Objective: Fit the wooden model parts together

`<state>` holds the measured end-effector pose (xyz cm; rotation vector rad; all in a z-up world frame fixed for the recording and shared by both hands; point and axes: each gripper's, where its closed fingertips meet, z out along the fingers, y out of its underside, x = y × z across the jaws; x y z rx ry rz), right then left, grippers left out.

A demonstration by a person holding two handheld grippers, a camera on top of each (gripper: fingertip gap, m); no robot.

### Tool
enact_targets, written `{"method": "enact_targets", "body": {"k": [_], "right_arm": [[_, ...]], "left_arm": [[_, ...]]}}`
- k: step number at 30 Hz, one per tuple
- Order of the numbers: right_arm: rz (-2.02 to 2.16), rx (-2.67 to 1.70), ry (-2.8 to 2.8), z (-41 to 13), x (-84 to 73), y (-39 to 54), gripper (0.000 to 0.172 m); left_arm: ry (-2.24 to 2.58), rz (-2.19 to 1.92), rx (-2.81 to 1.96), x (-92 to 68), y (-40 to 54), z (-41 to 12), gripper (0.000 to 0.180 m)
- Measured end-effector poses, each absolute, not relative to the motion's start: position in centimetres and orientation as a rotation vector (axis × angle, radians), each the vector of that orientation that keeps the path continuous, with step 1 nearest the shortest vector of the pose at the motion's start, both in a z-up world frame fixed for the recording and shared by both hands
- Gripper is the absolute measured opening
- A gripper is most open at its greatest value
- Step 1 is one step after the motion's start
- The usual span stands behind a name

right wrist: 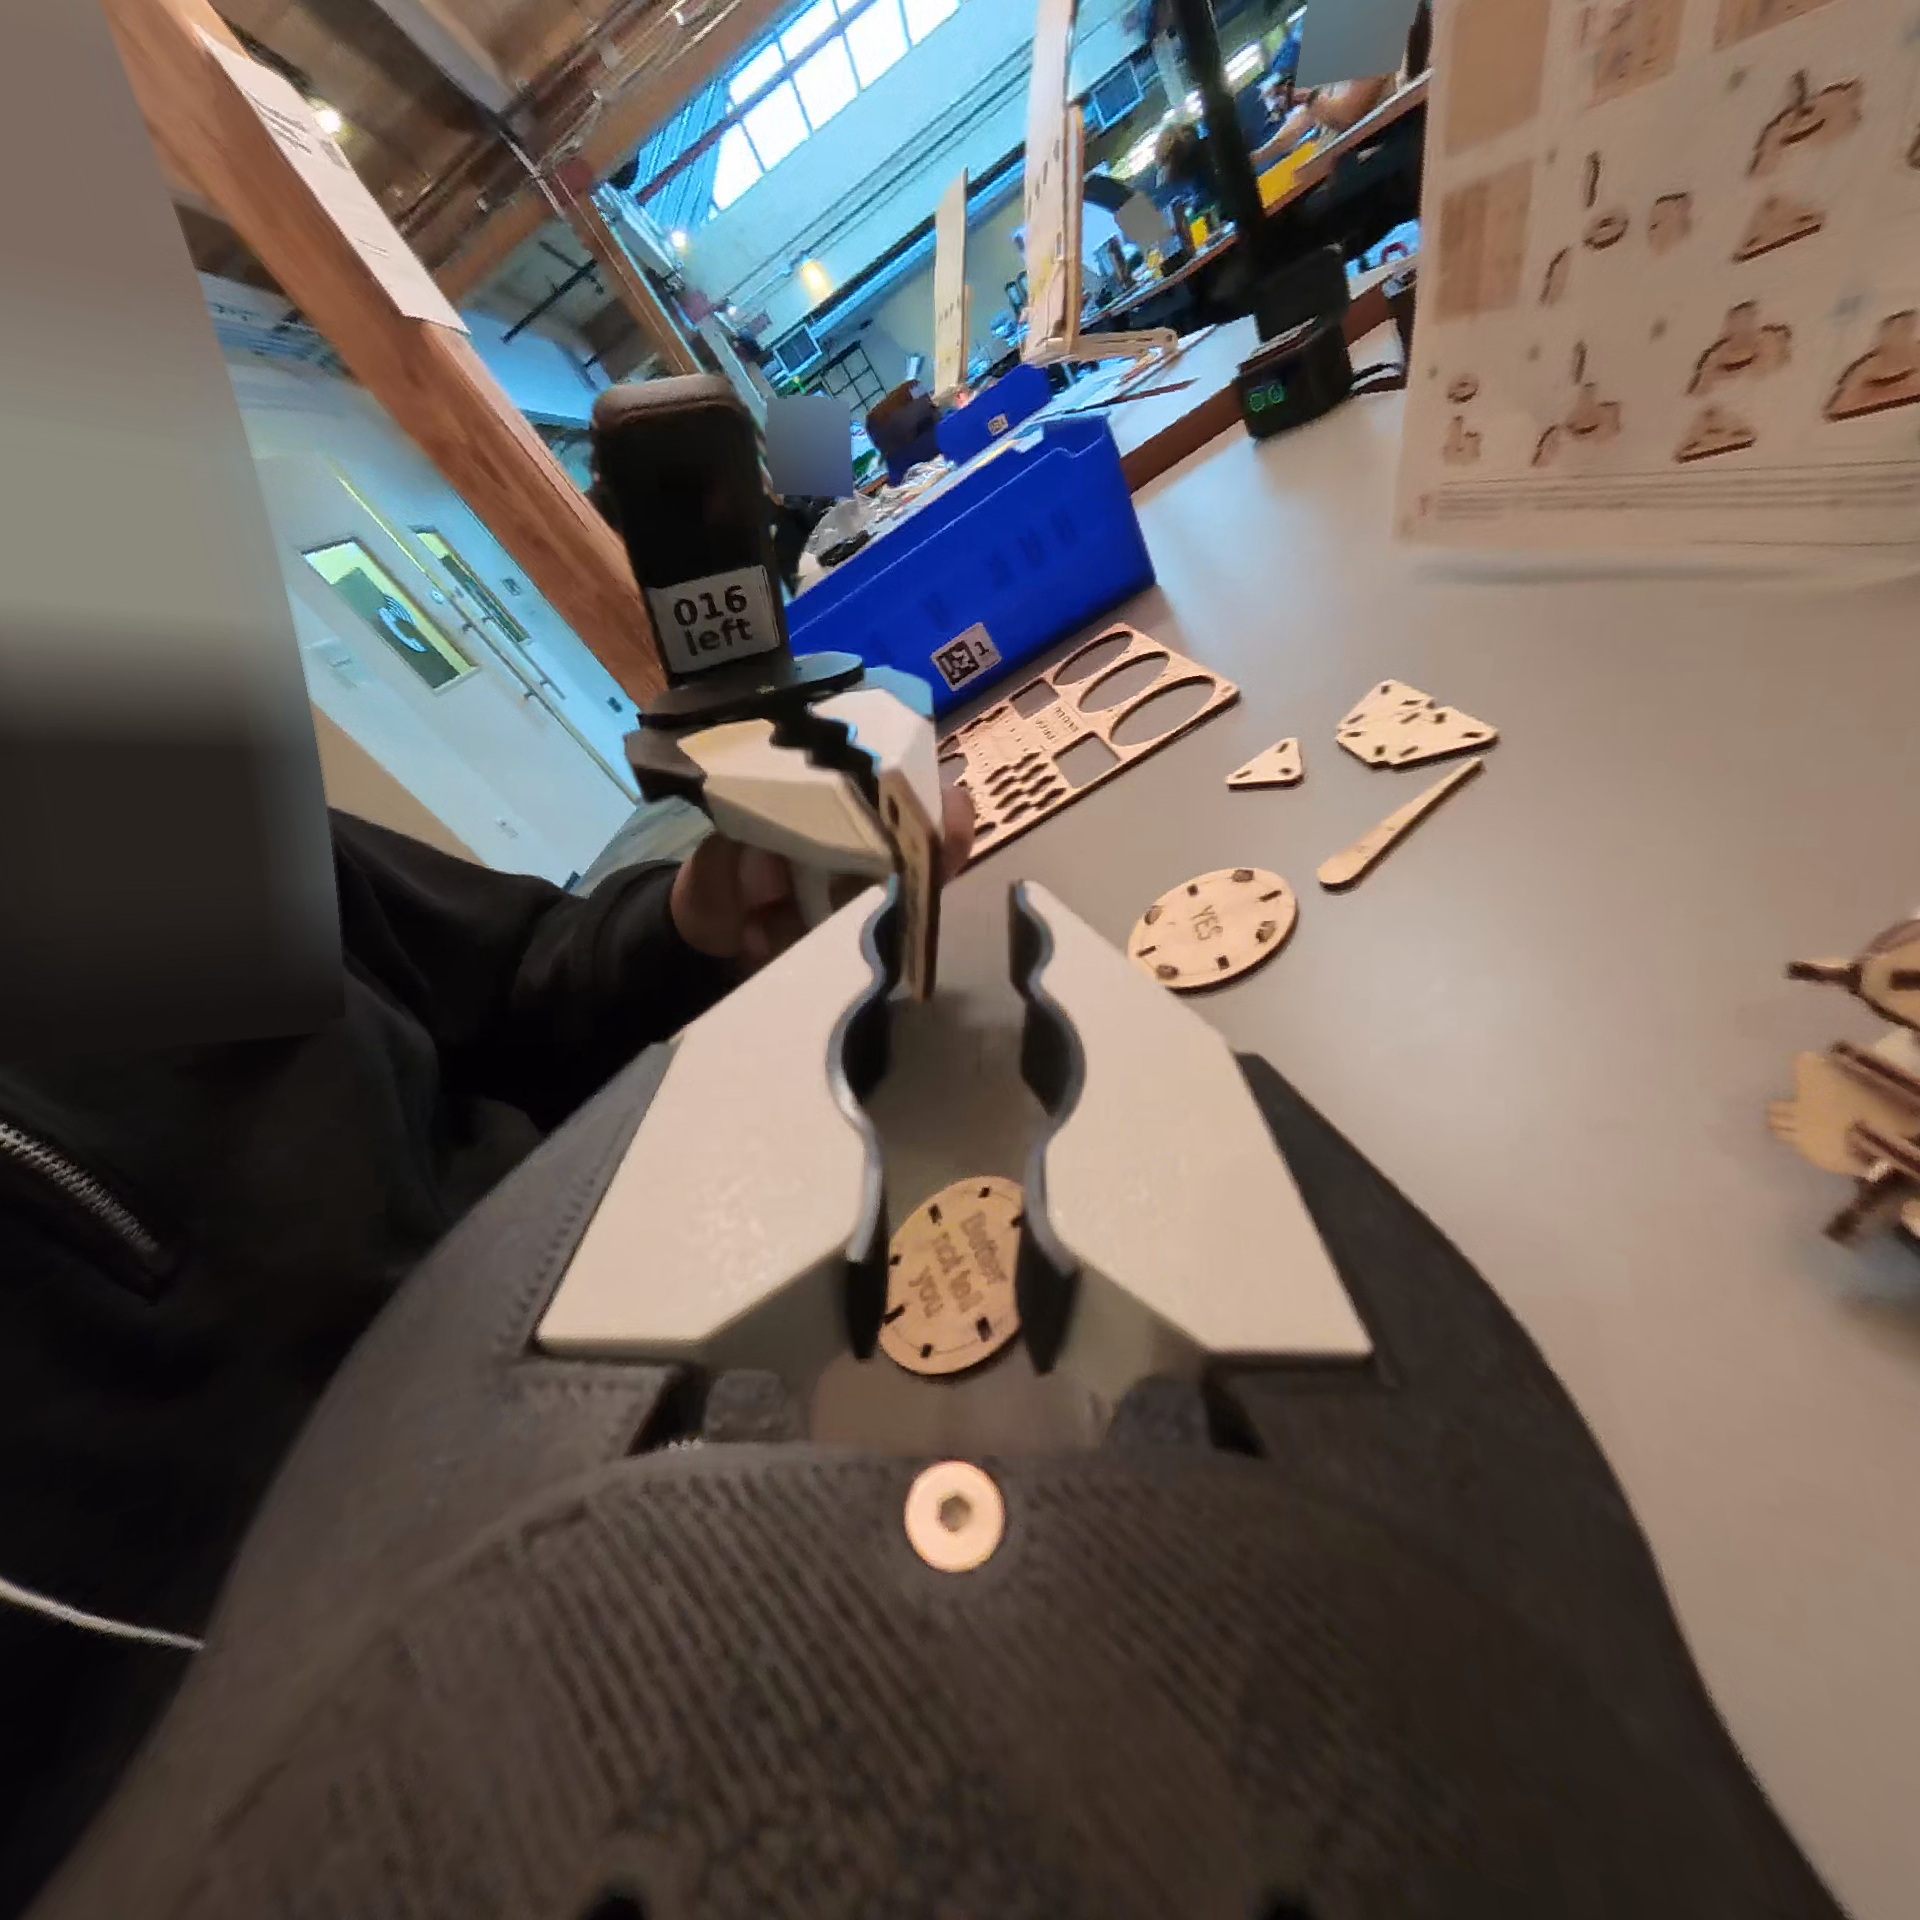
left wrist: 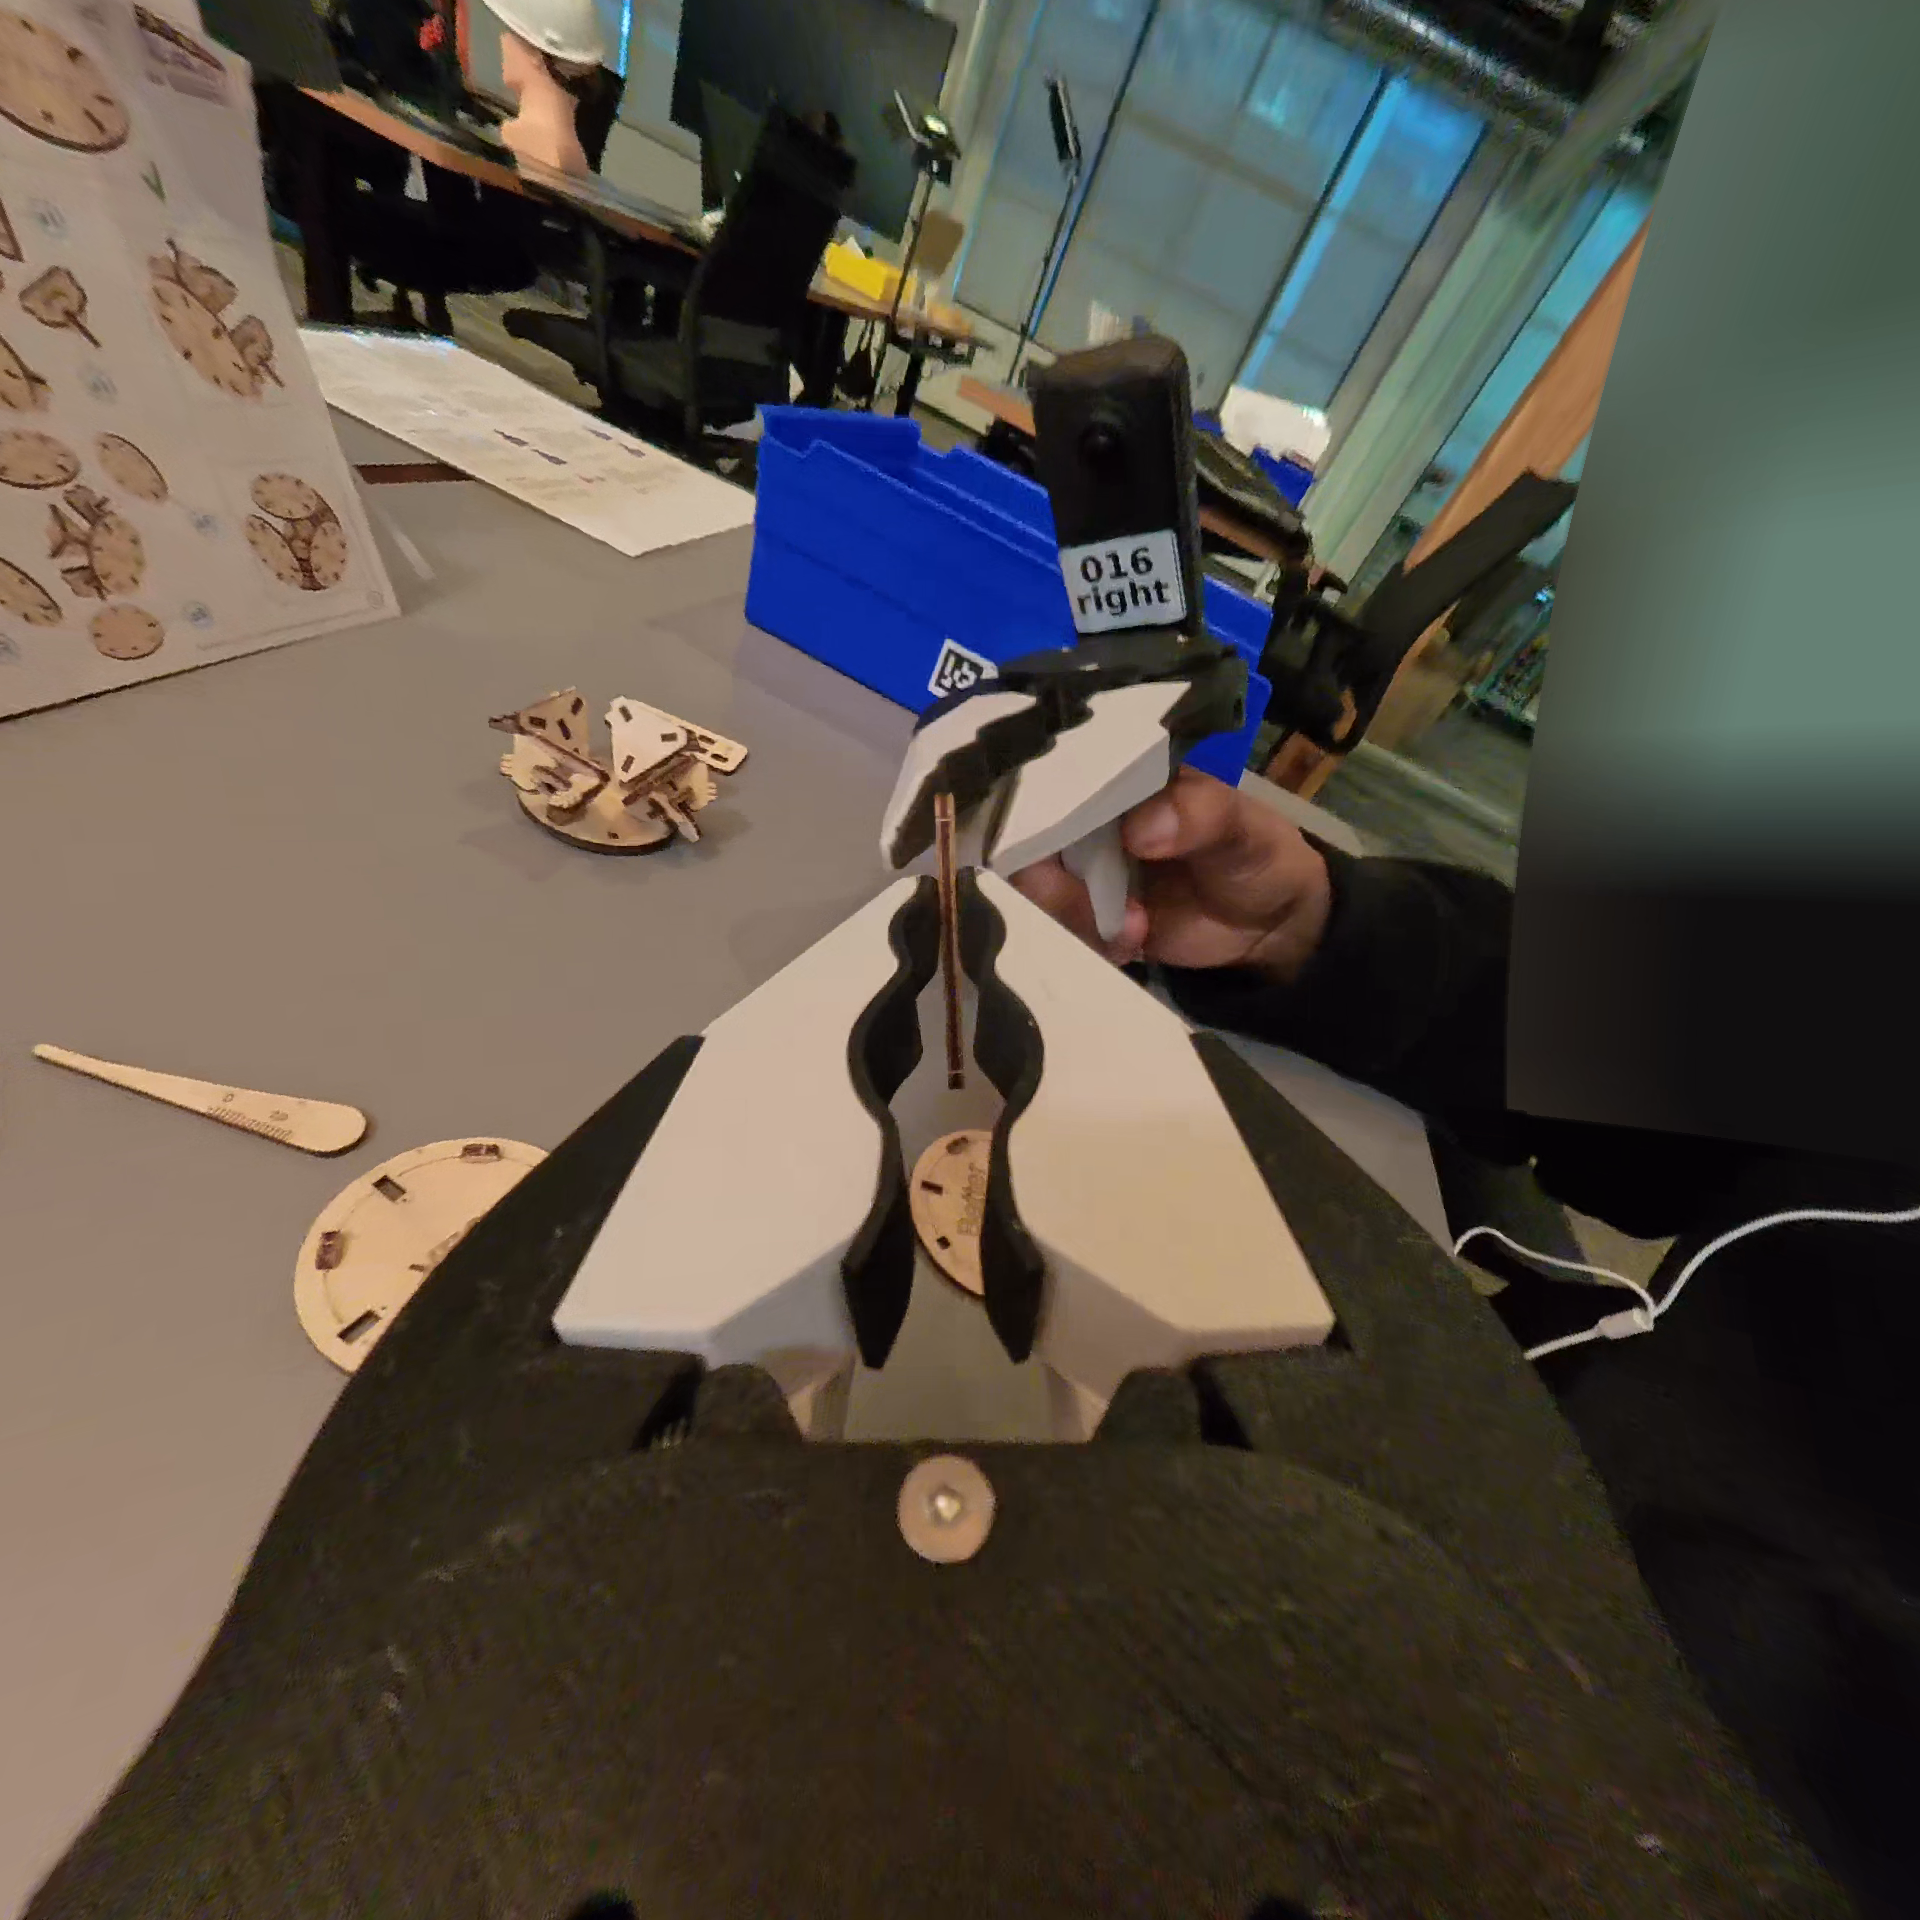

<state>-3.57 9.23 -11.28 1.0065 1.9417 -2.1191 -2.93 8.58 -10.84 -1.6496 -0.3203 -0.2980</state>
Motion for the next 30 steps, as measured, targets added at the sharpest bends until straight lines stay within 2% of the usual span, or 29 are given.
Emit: {"method": "enact_targets", "body": {"k": [12, 30], "right_arm": [[-2.135, 0.95, 1.825, -10.7, -3.1, 8.6, 0.0], [-2.09, 0.979, 1.884, -11.1, -3.0, 8.9, 0.0]], "left_arm": [[-0.352, -0.444, -1.558, -2.5, 8.8, -10.5, 0.0], [-0.321, -0.454, -1.6, -2.3, 8.7, -11.3, 0.0]]}}
